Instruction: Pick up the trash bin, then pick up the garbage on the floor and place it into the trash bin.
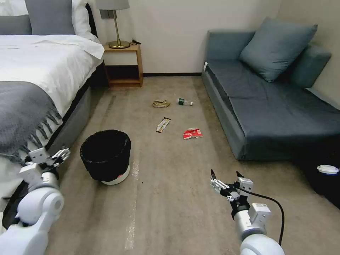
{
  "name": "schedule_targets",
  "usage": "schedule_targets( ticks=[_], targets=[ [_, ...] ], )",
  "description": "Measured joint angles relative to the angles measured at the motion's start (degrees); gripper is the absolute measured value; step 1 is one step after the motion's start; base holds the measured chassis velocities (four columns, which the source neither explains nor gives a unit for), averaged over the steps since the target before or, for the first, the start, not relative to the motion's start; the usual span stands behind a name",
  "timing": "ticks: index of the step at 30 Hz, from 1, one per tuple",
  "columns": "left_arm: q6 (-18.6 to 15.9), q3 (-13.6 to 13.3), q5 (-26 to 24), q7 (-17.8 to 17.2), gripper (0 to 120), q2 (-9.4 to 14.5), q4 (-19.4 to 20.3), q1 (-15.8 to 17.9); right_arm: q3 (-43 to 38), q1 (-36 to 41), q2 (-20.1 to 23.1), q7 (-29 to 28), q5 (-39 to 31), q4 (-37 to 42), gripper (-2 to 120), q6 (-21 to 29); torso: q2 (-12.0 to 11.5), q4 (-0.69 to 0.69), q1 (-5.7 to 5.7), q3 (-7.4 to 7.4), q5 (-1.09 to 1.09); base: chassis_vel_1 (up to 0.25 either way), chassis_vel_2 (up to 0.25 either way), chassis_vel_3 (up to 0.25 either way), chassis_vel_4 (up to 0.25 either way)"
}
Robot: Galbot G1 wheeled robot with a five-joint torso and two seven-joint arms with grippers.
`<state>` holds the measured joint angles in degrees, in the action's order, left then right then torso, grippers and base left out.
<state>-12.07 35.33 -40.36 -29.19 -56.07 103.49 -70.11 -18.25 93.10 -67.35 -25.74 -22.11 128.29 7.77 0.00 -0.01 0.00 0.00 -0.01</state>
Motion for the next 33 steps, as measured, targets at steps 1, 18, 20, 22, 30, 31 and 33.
schedule_targets(
  ticks=[1,18,20,22,30,31,33],
  targets=[
    [-0.5,-1.6,-0.2,0.0,100,-0.5,-2.2,1.6,-0.6,0.4,-0.4,0.1,0.3,0.0,100,-0.1,0.0,0.0,0.0,0.0,-0.01,0.0,0.0,0.0,0.0],
    [-6.2,-10.4,-0.6,-5.7,100,-11.0,-20.2,17.9,-5.2,3.1,-2.6,0.2,1.6,2.1,100,-1.4,0.0,0.0,0.0,0.0,0.02,0.0,0.0,0.0,0.0],
    [-6.5,-10.6,-0.1,-6.0,100,-11.4,-20.7,17.9,-5.3,3.1,-2.5,0.2,1.3,2.2,100,-1.3,0.0,0.0,0.0,0.0,0.02,0.0,0.0,0.0,0.0],
    [-7.2,-10.7,0.8,-6.4,99,-11.8,-21.0,17.6,-5.6,2.9,-2.2,0.1,0.9,2.4,100,-1.1,0.0,0.0,0.0,0.0,0.02,0.0,0.0,0.0,0.0],
    [-8.8,-9.8,2.6,-6.7,83,-11.2,-22.4,16.6,-5.6,2.6,-1.8,-0.1,-0.2,2.6,100,-0.7,0.0,0.01,0.0,-0.01,0.05,0.0,0.0,0.0,0.0],
    [-9.0,-9.6,2.9,-6.7,78,-11.0,-22.8,16.3,-5.4,2.5,-1.7,-0.1,-0.3,2.8,100,-0.5,0.0,0.02,0.0,-0.01,0.04,0.0,0.0,0.0,0.0],
    [-9.1,-9.5,3.3,-6.6,73,-10.9,-22.9,16.0,-5.3,2.5,-1.7,-0.1,-0.4,3.0,100,-0.3,0.0,0.02,0.0,-0.01,0.04,0.0,0.0,0.0,0.0]
  ],
)
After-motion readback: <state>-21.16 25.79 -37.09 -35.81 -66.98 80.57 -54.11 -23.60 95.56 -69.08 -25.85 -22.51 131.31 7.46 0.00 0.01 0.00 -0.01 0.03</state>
